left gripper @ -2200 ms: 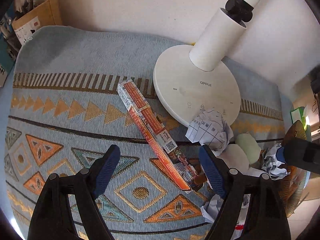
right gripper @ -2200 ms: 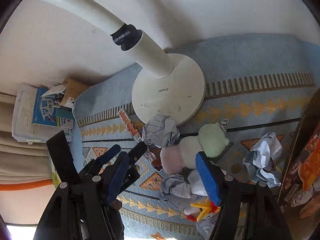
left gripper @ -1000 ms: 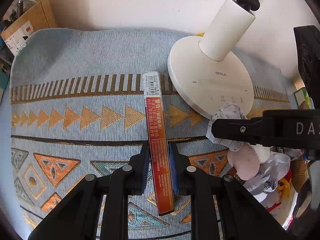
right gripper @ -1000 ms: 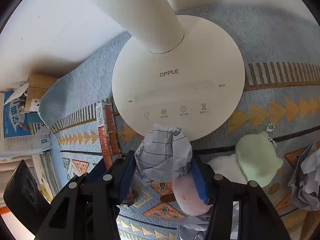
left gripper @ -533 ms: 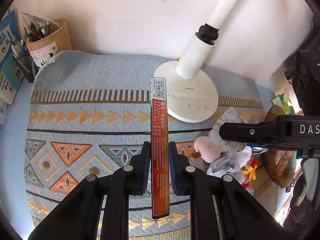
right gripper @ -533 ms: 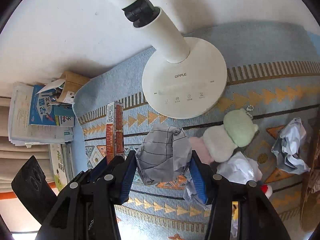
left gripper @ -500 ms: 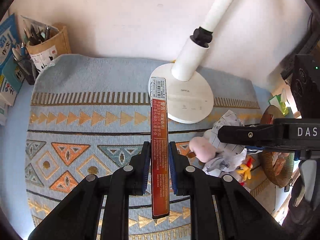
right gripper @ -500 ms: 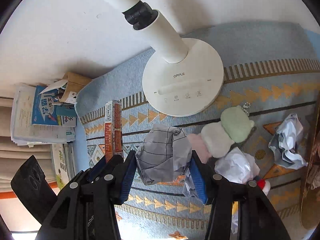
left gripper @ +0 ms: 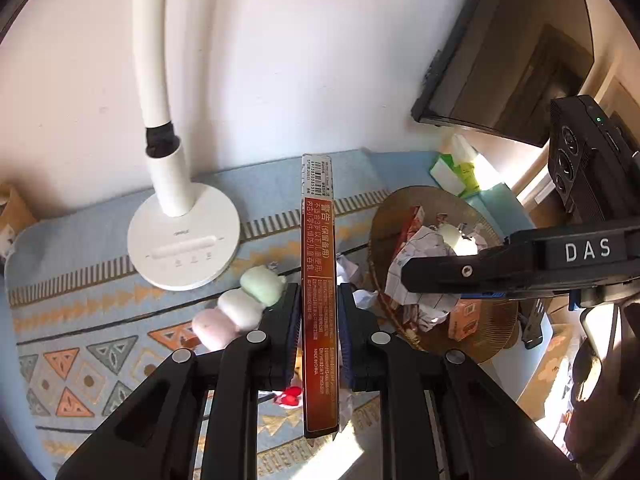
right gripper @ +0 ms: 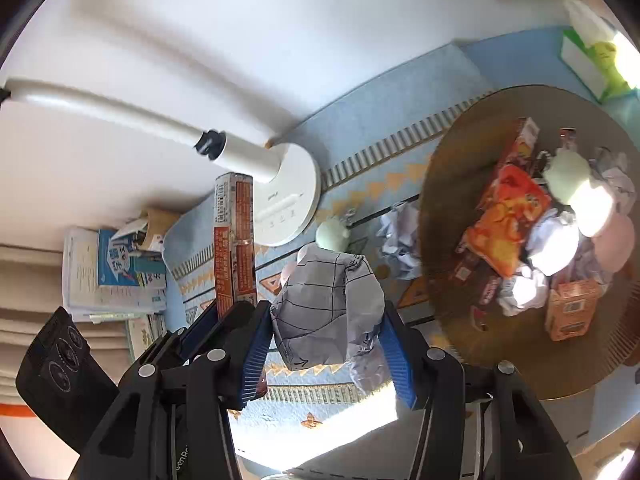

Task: Organize objects
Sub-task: 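Carry orange box and grid paper to the glass plate and release both, then move both open tools back toward the crumpled papers on the rug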

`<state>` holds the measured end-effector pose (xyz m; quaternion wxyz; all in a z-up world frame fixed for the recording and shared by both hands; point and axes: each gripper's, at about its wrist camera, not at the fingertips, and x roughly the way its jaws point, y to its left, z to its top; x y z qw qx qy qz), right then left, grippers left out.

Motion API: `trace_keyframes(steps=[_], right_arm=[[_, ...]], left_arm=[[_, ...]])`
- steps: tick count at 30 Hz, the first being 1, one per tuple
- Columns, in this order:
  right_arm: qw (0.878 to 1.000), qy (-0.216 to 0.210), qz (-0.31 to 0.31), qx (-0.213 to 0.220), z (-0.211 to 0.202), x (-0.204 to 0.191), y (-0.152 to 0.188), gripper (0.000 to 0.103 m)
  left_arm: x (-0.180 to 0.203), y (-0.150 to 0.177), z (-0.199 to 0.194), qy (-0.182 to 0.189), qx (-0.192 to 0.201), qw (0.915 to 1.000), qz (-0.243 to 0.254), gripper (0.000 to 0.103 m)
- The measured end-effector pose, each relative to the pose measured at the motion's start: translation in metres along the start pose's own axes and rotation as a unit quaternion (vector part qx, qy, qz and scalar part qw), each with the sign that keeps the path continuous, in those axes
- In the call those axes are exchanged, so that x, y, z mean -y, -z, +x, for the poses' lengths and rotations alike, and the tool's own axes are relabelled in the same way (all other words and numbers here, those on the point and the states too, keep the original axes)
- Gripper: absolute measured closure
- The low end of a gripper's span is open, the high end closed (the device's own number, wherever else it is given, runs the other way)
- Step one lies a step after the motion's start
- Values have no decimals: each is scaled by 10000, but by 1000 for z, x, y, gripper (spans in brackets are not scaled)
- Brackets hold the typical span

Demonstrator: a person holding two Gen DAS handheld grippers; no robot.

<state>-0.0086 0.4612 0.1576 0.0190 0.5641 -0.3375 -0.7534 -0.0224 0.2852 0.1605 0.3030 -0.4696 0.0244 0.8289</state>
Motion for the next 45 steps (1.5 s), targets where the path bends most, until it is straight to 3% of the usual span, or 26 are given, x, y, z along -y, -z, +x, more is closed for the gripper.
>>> trace_keyframes(steps=[5, 8, 12, 19, 25, 27, 28, 30, 39, 45], right_arm=[[9930, 367, 663, 907, -80, 72, -14, 51], [9852, 684, 983, 1230, -111, 110, -16, 51], [9823, 696, 1201, 1261, -126, 139, -17, 51], [9851, 701, 1061, 1157, -125, 145, -18, 50], [9884, 644, 826, 1098, -121, 139, -22, 49], [9891, 665, 736, 1088, -120, 136, -23, 43], [9891, 670, 713, 1102, -120, 134, -23, 36], [9894, 673, 633, 1124, -121, 132, -22, 34], [9921, 613, 546, 945, -111, 127, -19, 34], [9956, 525, 149, 764, -97, 106, -15, 34]], left_arm=[[49, -24, 21, 292, 3, 9990, 346, 89], [78, -33, 38, 439, -60, 9976, 528, 88], [107, -38, 58, 576, -232, 9963, 592, 88], [130, -39, 64, 603, -274, 9954, 690, 88], [131, -41, 59, 679, -146, 9957, 619, 87], [129, -42, 59, 704, -132, 9960, 533, 61], [126, -41, 59, 685, -136, 9966, 442, 56], [118, -40, 59, 731, -165, 9970, 189, 43], [86, -23, 54, 568, -325, 9974, -307, 43], [28, 3, 30, -2, -206, 9961, -858, 43]])
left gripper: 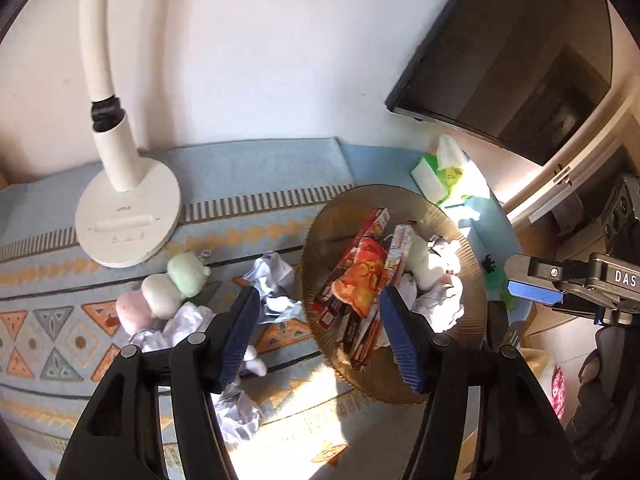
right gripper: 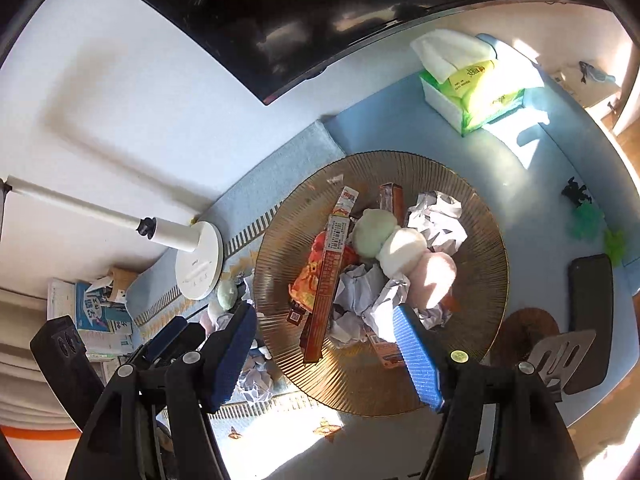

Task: Organize objects
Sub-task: 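Move both open tools back toward the crumpled papers on the rug, then grasp crumpled white paper with left tool while right tool grasps another crumpled paper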

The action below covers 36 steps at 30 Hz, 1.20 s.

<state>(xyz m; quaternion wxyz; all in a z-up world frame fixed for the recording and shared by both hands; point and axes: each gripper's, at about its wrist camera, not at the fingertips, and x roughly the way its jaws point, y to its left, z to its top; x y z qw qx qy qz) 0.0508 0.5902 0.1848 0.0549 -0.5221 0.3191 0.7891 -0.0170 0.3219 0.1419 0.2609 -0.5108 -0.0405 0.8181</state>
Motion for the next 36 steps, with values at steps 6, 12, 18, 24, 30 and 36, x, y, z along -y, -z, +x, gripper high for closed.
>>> trace_keyframes(steps=[6, 12, 18, 24, 30, 36], right_arm=[[9981, -329, -516, -65, 13, -39, 16, 34], [9884, -636, -1184, -705, 63, -88, 67, 34], [9775, -292, -1683, -1238, 128, -107, 124, 34], [9757, 46, -1787, -1267, 175, -108, 138, 34], [9747, 141, -1946, -1092, 196, -124, 138, 35], [9735, 238, -2011, -1065, 195, -127, 149, 59]], left_arm=[[-101, 24, -25, -162, -150, 9919, -1253, 43], [-153, 53, -29, 169, -326, 9795, -1982, 22], [-162, 67, 3, 541, -861, 9781, -1815, 22], [-155, 74, 22, 796, -1156, 9803, -1393, 22], [-170, 62, 36, 830, -1209, 9802, -1328, 22], [-181, 55, 65, 1004, -1310, 9758, -1436, 23]])
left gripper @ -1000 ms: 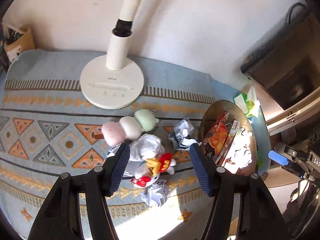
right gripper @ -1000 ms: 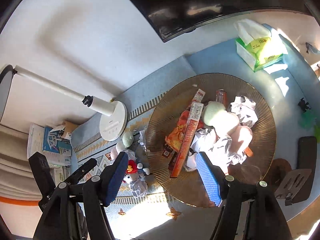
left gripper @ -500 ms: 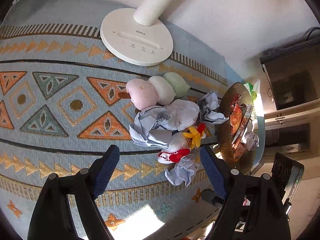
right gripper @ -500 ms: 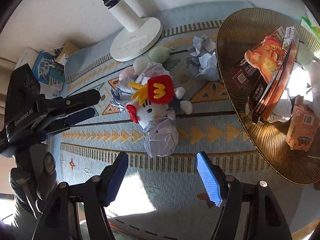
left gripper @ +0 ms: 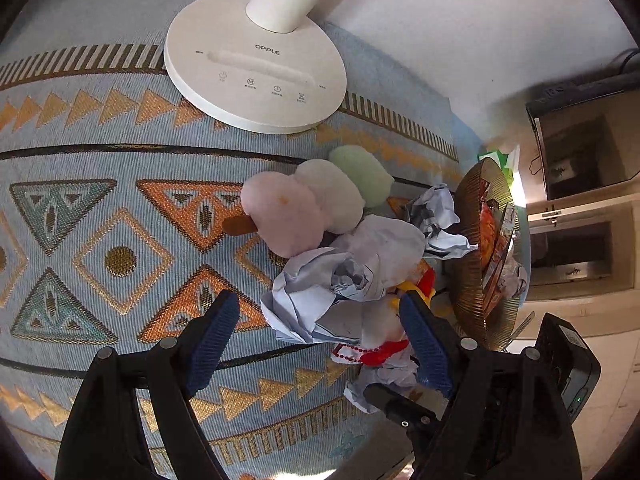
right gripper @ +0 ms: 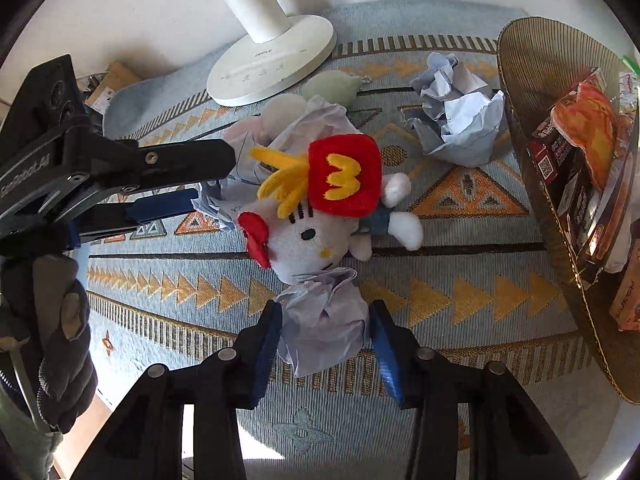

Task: Organize objects
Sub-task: 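Grasp crumpled white paper with left tool while right tool grasps another crumpled paper, then carry both crumpled papers to the glass plate and open both tools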

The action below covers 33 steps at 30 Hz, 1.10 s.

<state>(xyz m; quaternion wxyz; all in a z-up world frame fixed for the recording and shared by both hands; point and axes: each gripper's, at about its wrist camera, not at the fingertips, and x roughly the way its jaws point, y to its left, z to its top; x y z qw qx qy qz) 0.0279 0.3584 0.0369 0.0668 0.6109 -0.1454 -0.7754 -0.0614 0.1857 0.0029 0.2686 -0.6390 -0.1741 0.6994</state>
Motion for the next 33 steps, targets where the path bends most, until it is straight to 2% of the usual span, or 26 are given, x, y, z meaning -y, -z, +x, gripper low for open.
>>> trace_keyframes(steps=[4, 5, 7, 9, 10, 17, 23, 26, 28, 31, 33], right_arm=[[9999, 105, 64, -23, -5, 1, 9, 59], [9999, 111, 101, -43, -6, 2, 12, 59], [9998, 136, 155, -67, -9, 4, 16, 59], [9996, 165, 213, -93, -10, 6, 21, 59], [9995, 164, 257, -113, -12, 8, 22, 59], [9983, 65, 575, 9, -31, 10, 30, 59], [9971, 16, 693, 316, -60, -11, 29, 59], [9962, 87, 727, 479, -78, -25, 32, 59], [9952, 270, 665, 669, -95, -25, 31, 59], [9914, 556, 639, 994, -123, -12, 27, 59], [9877, 638, 725, 1226, -141, -2, 20, 59]], left_arm=[[-7, 2, 13, 108, -88, 9999, -68, 24], [-6, 2, 11, 123, 39, 9999, -23, 25], [-7, 3, 11, 157, 64, 9999, -2, 31], [-10, 4, 7, 265, 157, 9995, -5, 45], [-10, 5, 4, 287, 183, 9994, 29, 48], [-21, 18, -40, 247, 371, 9988, 187, 49], [-27, 27, -75, 537, 467, 9973, 178, 49], [-8, 29, -85, 547, 608, 9959, 376, 49], [11, 28, -91, 398, 722, 9947, 617, 49], [45, 27, -96, 73, 856, 9912, 1005, 49], [68, 25, -98, -2, 920, 9881, 1231, 49]])
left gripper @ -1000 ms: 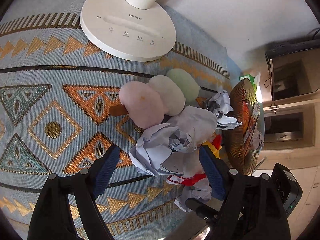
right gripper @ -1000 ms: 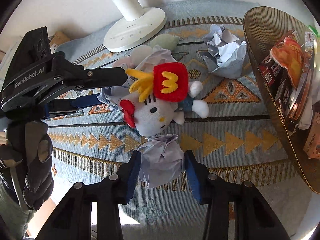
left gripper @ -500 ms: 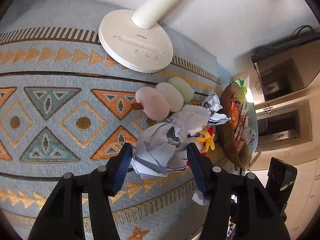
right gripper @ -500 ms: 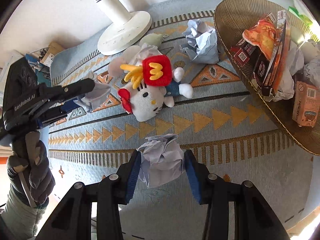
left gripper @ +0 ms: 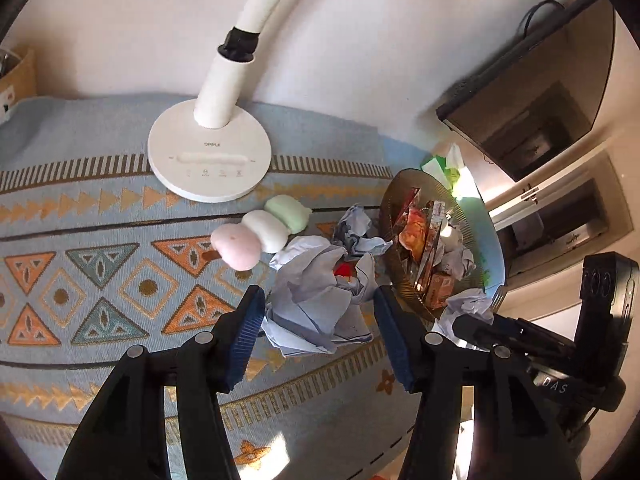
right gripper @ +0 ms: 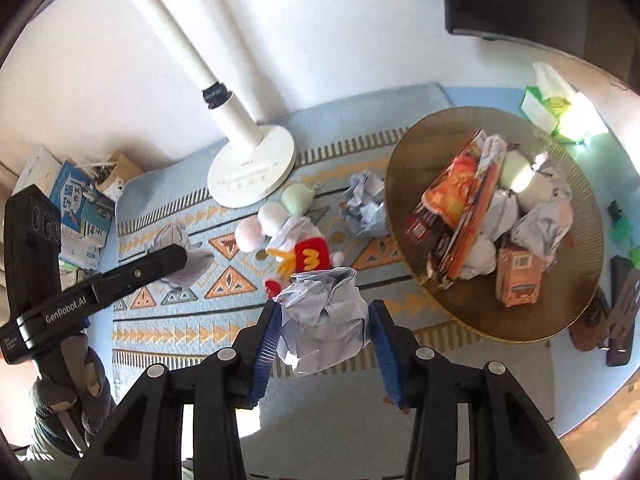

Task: Organize objects
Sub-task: 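Carry both crumpled papers to the glass plate and open both tools, then move both open tools back toward the plush toy and papers on the rug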

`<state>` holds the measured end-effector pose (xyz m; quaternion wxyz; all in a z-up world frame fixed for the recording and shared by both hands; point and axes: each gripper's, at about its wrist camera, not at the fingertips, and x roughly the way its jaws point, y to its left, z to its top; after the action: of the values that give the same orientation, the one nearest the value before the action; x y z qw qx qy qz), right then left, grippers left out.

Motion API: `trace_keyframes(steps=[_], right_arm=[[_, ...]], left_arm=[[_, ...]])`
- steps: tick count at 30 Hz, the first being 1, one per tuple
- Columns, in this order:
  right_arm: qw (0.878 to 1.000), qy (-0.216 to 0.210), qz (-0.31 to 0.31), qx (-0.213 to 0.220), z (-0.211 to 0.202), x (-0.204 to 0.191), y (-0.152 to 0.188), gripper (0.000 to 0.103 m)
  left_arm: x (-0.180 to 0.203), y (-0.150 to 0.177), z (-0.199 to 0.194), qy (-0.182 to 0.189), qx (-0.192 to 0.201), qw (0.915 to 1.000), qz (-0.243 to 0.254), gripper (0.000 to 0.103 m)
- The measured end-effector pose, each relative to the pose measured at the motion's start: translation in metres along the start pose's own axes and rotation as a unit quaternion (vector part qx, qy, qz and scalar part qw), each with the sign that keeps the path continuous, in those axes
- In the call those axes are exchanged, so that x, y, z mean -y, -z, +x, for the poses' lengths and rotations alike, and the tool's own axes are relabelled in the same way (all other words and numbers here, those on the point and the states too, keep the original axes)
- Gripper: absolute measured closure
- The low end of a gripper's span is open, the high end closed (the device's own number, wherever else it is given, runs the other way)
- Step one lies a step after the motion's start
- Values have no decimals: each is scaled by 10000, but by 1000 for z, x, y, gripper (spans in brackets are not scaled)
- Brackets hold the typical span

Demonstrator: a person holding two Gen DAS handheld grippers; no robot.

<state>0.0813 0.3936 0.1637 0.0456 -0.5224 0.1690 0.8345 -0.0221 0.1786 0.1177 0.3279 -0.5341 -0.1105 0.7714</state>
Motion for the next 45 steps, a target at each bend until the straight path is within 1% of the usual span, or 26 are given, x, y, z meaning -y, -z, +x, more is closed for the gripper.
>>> trace_keyframes(steps=[3, 6, 9, 11, 13, 15, 17, 19, 21, 23, 24, 25, 26, 27, 30, 33, 36, 38, 41, 45], right_arm=[[9988, 248, 163, 398, -22, 24, -22, 59], [9951, 530, 379, 746, -49, 60, -41, 59], [9902, 588, 704, 1057, -78, 105, -55, 59], [9871, 555, 940, 1171, -90, 133, -65, 59], [9856, 433, 1105, 1204, -96, 157, -71, 59], [9859, 501, 1089, 1165, -96, 171, -77, 59], [9880, 507, 1020, 1047, -90, 178, -81, 59], [9901, 403, 961, 937, -82, 183, -84, 59], [9922, 360, 893, 787, -74, 186, -85, 59], [9938, 327, 874, 603, -66, 190, -85, 59], [9946, 271, 872, 490, -61, 193, -83, 59], [9955, 207, 851, 351, -56, 195, -83, 58], [9965, 156, 804, 180, -49, 196, -82, 55], [9968, 157, 787, 60, -43, 198, -81, 54], [9960, 152, 884, -27, -36, 207, -74, 53], [9941, 79, 1083, -7, -37, 216, -71, 47], [9929, 51, 1185, 71, -41, 218, -69, 41], [9928, 59, 1190, 100, -43, 215, -69, 39], [9932, 0, 1158, 72, -42, 205, -67, 38], [9950, -22, 994, 3, -36, 182, -64, 38]], left_arm=[[34, -13, 3, -95, 66, 9991, 417, 49], [70, -30, 13, -110, 207, 9972, 703, 49], [105, -46, 26, 1, 286, 9964, 803, 48], [128, -55, 37, 27, 317, 9953, 910, 48], [150, -60, 50, 4, 344, 9942, 1020, 48], [168, -63, 64, -13, 295, 9935, 1103, 48], [182, -63, 76, -3, 238, 9930, 1154, 48], [193, -62, 88, 5, 153, 9925, 1210, 48], [202, -59, 95, -29, 111, 9918, 1274, 46], [208, -57, 103, -16, 40, 9911, 1328, 43], [209, -55, 107, -9, -28, 9912, 1324, 40], [209, -54, 111, -34, -102, 9918, 1276, 34], [207, -52, 115, -45, -158, 9926, 1206, 24], [204, -51, 118, -23, -190, 9934, 1133, 24], [198, -46, 122, -70, -310, 9946, 991, 24], [192, -42, 120, -120, -356, 9946, 964, 24], [188, -38, 114, -229, -311, 9943, 996, 24], [186, -36, 110, -345, -260, 9935, 1051, 24], [184, -33, 101, -502, -121, 9919, 1164, 24], [180, -28, 89, -700, 6, 9885, 1344, 24]])
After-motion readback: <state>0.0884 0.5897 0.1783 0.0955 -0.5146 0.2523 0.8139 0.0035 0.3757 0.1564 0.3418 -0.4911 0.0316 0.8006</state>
